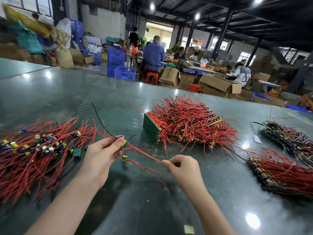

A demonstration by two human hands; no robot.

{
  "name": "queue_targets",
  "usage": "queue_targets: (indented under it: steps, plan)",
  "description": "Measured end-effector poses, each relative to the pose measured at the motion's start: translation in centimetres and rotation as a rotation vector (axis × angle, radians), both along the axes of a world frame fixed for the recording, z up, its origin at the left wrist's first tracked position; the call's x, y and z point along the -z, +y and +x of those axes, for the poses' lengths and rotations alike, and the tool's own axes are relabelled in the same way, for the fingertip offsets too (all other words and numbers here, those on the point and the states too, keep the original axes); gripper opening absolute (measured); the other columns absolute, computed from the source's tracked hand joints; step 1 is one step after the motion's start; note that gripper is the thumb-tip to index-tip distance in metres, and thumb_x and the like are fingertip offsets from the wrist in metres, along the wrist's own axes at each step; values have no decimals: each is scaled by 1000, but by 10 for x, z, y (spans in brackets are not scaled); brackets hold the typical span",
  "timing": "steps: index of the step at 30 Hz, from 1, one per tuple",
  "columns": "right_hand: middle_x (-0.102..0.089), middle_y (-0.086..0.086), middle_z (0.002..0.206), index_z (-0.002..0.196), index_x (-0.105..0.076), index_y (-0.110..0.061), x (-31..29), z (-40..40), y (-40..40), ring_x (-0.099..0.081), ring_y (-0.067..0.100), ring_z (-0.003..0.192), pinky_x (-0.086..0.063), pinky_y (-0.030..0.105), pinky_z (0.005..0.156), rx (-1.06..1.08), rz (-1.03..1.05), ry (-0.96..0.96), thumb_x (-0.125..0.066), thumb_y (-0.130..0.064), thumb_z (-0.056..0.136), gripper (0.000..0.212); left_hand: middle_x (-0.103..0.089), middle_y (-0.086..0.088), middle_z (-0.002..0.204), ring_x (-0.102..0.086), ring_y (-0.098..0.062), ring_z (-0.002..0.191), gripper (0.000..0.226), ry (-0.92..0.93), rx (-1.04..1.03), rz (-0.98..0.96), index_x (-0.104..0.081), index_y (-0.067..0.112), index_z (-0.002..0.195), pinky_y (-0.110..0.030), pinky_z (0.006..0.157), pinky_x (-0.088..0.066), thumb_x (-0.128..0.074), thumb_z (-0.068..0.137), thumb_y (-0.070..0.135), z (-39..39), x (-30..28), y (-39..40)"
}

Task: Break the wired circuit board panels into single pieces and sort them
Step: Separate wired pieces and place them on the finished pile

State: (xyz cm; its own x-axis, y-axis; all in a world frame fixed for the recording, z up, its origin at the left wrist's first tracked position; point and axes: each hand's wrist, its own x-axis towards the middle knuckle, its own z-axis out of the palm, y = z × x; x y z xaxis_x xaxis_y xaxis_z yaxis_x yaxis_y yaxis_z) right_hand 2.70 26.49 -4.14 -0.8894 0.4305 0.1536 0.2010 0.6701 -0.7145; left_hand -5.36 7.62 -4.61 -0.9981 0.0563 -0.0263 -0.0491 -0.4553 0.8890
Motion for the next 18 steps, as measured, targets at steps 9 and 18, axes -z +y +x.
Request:
queue_targets:
  steps: [9, 18]
  plan:
    - [-59, -12, 66, 70, -62, -28, 3, -2, -4, -56, 3, 70, -39, 22, 58, -11, 110, -47, -65, -40, 86, 21, -65, 7, 62, -56, -7, 64, 11, 2, -50, -2, -66, 8, 81, -11, 56, -50, -59, 88, 3, 2, -4, 0]
    - [-65, -8, 62, 72, -69, -23, 2, 0, -14, -49, -5, 49, -35, 9, 55, -227, -193, 166, -56, -23, 93, 25, -45, -4, 69, -37, -7, 51, 30, -147, -29, -14, -57, 6, 80, -16, 47, -32, -33, 97, 9, -27, -16, -51]
